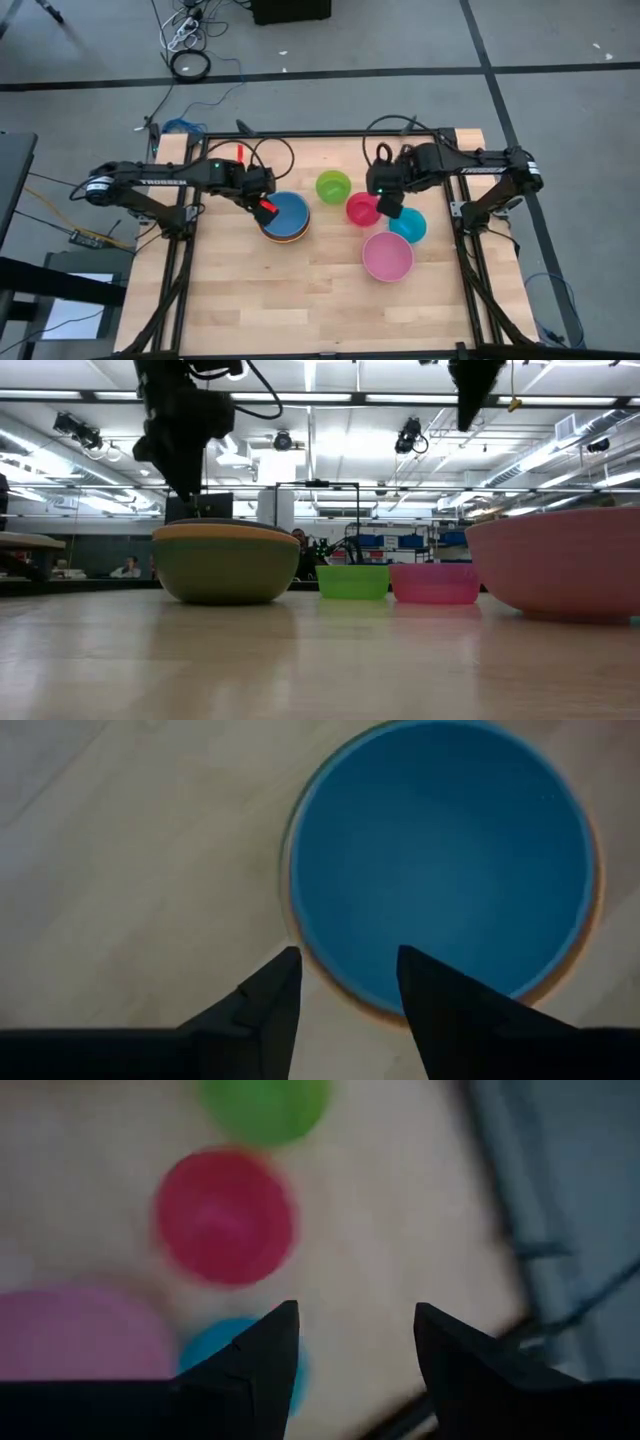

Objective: Nest bowls inside each other
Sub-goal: Stack the pink bowl on top of the blue bowl

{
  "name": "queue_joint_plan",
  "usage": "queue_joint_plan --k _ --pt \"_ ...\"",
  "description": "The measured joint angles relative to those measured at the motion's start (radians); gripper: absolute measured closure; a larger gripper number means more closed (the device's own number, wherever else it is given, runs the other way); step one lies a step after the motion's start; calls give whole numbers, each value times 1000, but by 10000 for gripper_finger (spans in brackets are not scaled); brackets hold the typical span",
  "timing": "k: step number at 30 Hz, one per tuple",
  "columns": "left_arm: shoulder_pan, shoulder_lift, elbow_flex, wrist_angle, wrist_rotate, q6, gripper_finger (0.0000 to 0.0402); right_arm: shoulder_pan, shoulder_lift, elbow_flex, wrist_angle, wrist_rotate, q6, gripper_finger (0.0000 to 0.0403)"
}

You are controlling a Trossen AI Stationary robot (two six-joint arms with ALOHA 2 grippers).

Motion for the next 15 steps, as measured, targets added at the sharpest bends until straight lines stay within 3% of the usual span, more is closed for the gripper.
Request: queue_joint_plan --k 3,7,15 --pt "-13 -32 0 -22 -6 -2 228 2 -26 -85 31 -136 19 216" --pt "-43 -77 0 -21 -7 -8 229 5 -33 -234 51 -206 39 216" --pt "-93 -133 0 -11 -65 -30 229 18 -48 -496 349 -363 27 220"
